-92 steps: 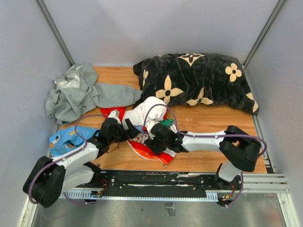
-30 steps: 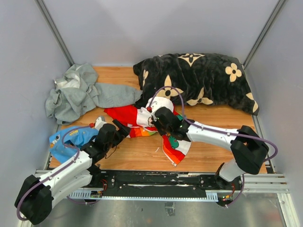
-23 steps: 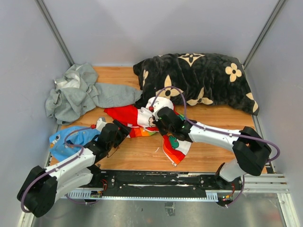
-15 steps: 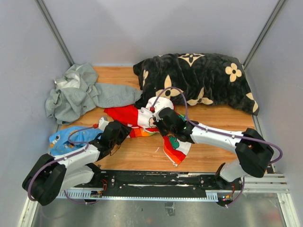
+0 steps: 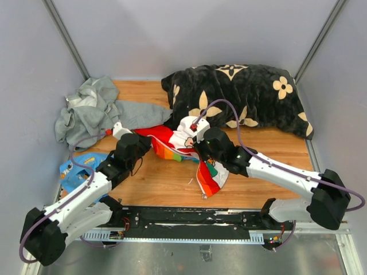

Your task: Zip up the jacket

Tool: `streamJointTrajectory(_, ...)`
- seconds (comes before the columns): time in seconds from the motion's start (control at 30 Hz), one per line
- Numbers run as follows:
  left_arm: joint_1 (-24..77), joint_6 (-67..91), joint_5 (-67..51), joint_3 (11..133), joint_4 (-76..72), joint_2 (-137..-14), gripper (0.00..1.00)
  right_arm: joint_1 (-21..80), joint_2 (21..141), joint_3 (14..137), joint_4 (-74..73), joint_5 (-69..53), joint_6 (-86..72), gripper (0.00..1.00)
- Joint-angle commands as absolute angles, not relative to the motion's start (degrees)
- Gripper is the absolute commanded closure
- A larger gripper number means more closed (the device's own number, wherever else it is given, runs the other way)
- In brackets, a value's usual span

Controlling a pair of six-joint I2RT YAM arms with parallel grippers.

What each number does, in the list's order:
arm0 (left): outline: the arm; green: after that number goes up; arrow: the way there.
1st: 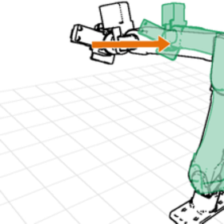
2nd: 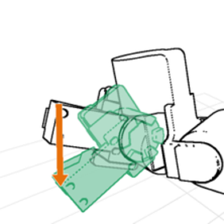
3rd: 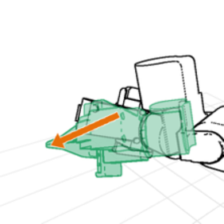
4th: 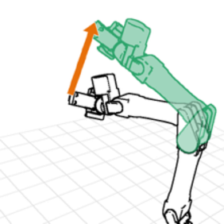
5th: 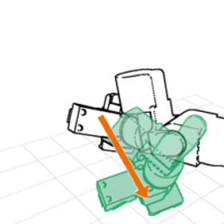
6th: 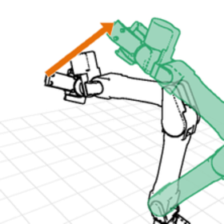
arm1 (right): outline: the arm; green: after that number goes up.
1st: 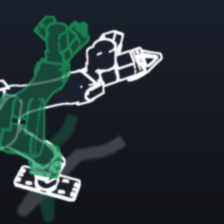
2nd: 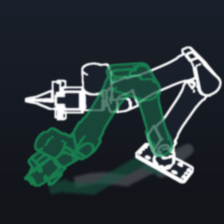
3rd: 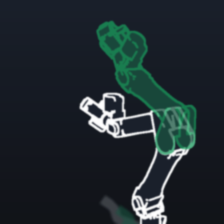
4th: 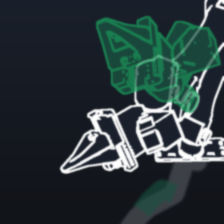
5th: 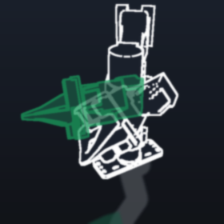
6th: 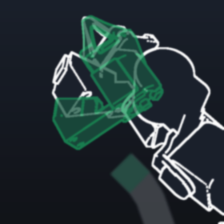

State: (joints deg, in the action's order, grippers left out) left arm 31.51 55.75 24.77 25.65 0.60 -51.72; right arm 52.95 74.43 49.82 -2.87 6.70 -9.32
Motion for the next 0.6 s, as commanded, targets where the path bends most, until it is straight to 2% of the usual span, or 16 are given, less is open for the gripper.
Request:
streamJointTrajectory(0.0, 31.11, 43.28, 28.47, 35.77, 8.11, -47.48, 1.0, 51.59, 68.36, 51.66, -6.77, 10.13, -7.94, 0.98)
streamJointTrajectory(0.57, 31.11, 15.3, 15.37, 81.4, 32.5, -52.11, 0.98, 51.59, 46.93, 61.52, -20.72, 8.71, -4.73, 0.93)
